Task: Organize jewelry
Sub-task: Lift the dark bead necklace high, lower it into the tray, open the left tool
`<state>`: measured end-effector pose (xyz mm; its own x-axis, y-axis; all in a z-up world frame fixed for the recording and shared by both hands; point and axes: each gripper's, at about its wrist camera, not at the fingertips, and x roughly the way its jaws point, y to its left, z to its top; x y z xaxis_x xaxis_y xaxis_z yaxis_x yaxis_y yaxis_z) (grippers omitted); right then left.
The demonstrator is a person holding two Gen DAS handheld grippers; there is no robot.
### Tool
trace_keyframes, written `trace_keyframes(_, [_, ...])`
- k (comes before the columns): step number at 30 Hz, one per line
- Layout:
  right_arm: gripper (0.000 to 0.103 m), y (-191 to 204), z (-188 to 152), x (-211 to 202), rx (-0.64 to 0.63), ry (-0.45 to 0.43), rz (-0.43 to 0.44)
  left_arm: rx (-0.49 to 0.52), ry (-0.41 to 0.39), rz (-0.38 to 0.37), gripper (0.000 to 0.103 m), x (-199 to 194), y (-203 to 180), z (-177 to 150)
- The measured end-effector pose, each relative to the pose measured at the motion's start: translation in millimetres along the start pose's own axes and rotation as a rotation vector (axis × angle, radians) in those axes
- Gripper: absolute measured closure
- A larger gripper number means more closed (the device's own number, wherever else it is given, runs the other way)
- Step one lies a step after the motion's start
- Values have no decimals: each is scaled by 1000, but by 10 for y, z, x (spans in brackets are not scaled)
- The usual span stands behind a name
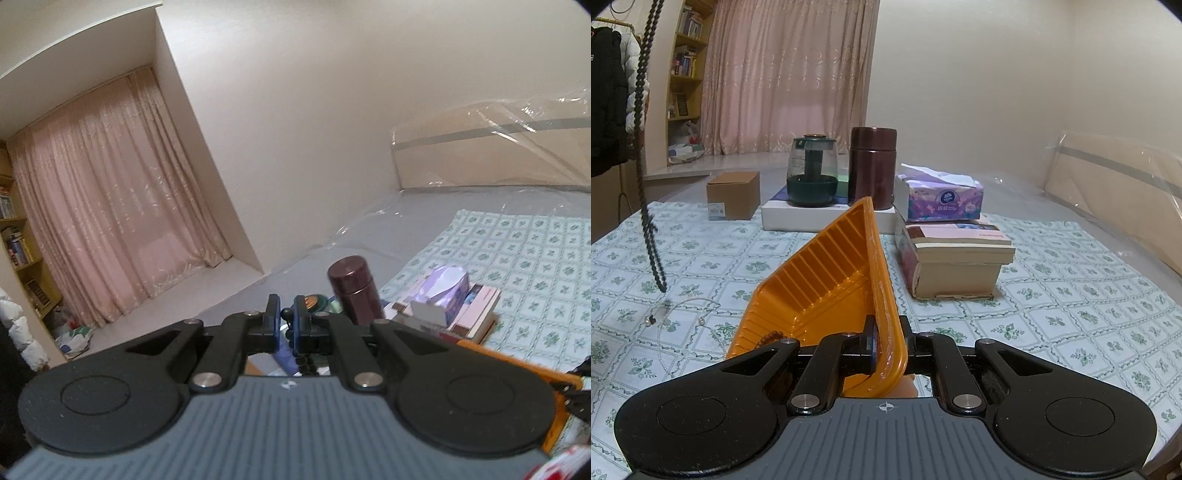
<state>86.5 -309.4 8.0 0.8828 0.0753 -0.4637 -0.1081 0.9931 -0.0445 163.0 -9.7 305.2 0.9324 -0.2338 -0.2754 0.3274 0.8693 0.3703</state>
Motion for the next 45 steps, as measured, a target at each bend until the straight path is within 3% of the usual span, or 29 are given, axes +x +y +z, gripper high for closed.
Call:
trace_keyframes(11, [93,-5,7,-4,7,-1,4,-28,-79,-161,97,80,-471,381])
trace_keyframes(18, [93,-8,6,-2,7,0,6,-11,-67,-274,97,302,-955,404])
trace_keyframes(31, [93,-37,-4,11,17,3,5,17,93,-430,97,927,-1799,6])
trace_keyframes(45, [93,-65,-19,30,26,7,6,61,275,-497,97,1380,-2091,-496])
